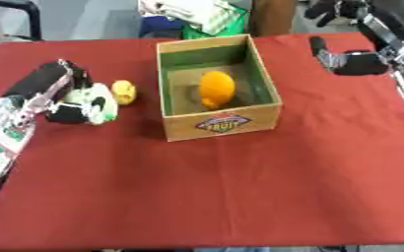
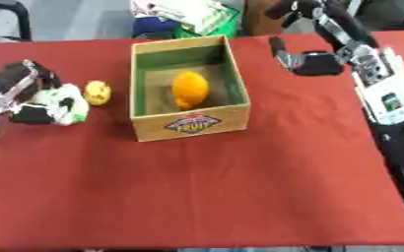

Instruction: Pick up objects on the table and place them in the box.

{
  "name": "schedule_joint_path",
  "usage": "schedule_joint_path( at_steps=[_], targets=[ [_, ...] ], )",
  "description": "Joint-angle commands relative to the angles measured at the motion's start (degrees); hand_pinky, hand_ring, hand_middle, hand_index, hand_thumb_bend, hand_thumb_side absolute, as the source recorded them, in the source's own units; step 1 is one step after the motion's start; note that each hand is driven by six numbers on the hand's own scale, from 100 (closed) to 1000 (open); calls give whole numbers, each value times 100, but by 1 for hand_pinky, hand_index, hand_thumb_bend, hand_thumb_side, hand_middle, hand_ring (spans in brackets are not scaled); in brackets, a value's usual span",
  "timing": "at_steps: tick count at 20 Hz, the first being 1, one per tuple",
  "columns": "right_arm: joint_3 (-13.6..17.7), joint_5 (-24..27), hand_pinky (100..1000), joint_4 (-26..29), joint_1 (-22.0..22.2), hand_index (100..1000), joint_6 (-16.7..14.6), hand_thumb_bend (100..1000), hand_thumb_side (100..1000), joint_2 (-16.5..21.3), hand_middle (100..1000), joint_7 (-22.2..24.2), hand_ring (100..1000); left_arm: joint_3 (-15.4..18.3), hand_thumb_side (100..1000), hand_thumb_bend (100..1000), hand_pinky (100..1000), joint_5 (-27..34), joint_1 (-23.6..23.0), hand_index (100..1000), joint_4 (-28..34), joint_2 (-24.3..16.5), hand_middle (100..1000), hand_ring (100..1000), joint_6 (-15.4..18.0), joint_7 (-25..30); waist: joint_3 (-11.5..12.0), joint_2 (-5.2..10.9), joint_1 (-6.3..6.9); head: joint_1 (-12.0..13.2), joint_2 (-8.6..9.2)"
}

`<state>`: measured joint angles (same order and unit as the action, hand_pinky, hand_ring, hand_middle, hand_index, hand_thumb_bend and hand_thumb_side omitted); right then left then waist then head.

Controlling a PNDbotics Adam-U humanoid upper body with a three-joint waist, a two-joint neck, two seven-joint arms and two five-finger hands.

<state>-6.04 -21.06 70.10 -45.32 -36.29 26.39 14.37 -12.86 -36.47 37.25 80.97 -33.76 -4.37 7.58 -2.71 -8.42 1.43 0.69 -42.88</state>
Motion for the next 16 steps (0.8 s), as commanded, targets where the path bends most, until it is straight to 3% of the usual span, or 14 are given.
schedule_joint_path(
  at_steps=[1,6,11,13,16],
  targets=[
    [-24,1,653,97,-80,813,-34,100,328,37,713,68,761,162,218,100,525,256,377,451,111,-125,100,134,-168,-387,-60,113,-1,53,-40],
    [-198,-81,656,44,-105,811,-203,100,348,-154,713,289,761,42,225,100,540,652,1040,472,-438,244,100,156,-69,-1008,-294,106,-6,175,-33],
    [-388,-107,658,-7,-201,815,-392,100,361,-400,713,550,760,-183,210,100,555,358,1567,493,-1378,710,100,181,413,-892,-579,75,14,317,-25],
    [-452,-109,659,-30,-234,817,-456,100,364,-488,713,648,761,-244,193,103,578,189,1696,539,-1743,888,164,242,656,-729,-676,62,23,364,-21],
    [-509,-115,659,-61,-261,817,-527,100,364,-580,712,759,760,-303,222,386,632,-48,1777,631,-2121,1088,307,386,1040,-369,-769,48,32,403,-20]
  ],
)
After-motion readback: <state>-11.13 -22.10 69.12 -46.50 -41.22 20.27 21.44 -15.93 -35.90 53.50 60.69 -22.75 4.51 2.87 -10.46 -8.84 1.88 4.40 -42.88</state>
